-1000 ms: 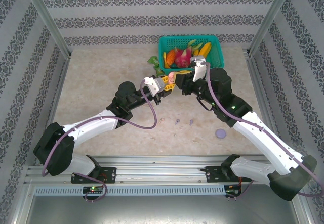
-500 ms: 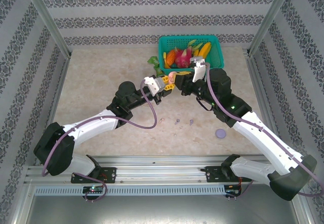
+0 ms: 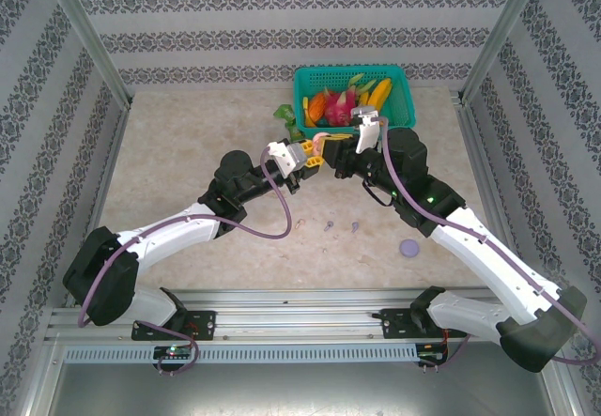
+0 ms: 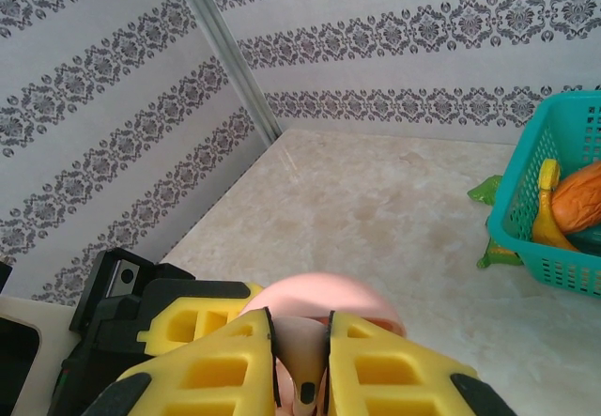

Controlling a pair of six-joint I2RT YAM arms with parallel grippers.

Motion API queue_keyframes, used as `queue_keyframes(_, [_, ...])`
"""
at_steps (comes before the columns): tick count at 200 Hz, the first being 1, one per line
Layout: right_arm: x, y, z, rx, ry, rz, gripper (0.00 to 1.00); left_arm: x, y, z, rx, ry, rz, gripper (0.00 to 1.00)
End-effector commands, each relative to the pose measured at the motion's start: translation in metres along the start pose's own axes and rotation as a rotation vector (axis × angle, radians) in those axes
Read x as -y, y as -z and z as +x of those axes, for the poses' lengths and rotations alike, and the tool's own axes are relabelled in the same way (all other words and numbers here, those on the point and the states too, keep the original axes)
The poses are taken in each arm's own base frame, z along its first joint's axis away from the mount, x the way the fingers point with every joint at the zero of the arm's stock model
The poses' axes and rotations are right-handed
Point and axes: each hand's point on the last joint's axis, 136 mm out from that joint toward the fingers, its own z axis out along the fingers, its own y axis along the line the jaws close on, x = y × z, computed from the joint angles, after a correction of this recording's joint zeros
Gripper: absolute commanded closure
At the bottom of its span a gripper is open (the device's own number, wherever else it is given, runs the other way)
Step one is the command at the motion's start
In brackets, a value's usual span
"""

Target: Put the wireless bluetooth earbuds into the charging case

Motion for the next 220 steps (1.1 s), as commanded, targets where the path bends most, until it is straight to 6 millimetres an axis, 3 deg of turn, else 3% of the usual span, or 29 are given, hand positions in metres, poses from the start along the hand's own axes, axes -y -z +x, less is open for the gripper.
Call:
queue_keyframes(1, [-0.007, -0.005, 0.017, -0.065, 0.032, -0.039, 0.84, 0.003, -0.005, -0.025, 0.066, -0.006, 0.019, 1.00])
queue_keyframes(56, [-0.011, -0.005, 0.034, -0.146, 0.143, -0.074, 0.85, 0.003, -0.005, -0.025, 0.068, 0.001, 0.018, 1.00])
queue_keyframes(120, [-0.007, -0.007, 0.040, -0.173, 0.167, -0.077, 0.81, 0.003, -0.007, -0.022, 0.066, 0.023, 0.018, 1.00])
queue_keyframes(166, [-0.003, -0.004, 0.018, -0.131, 0.116, -0.029, 0.64, 0.001, -0.008, -0.012, 0.059, 0.051, -0.002, 1.00])
queue_keyframes(220, [-0.003, 0.016, -0.021, -0.022, 0.045, -0.017, 0.47, -0.002, -0.004, -0.001, 0.059, 0.089, -0.026, 1.00])
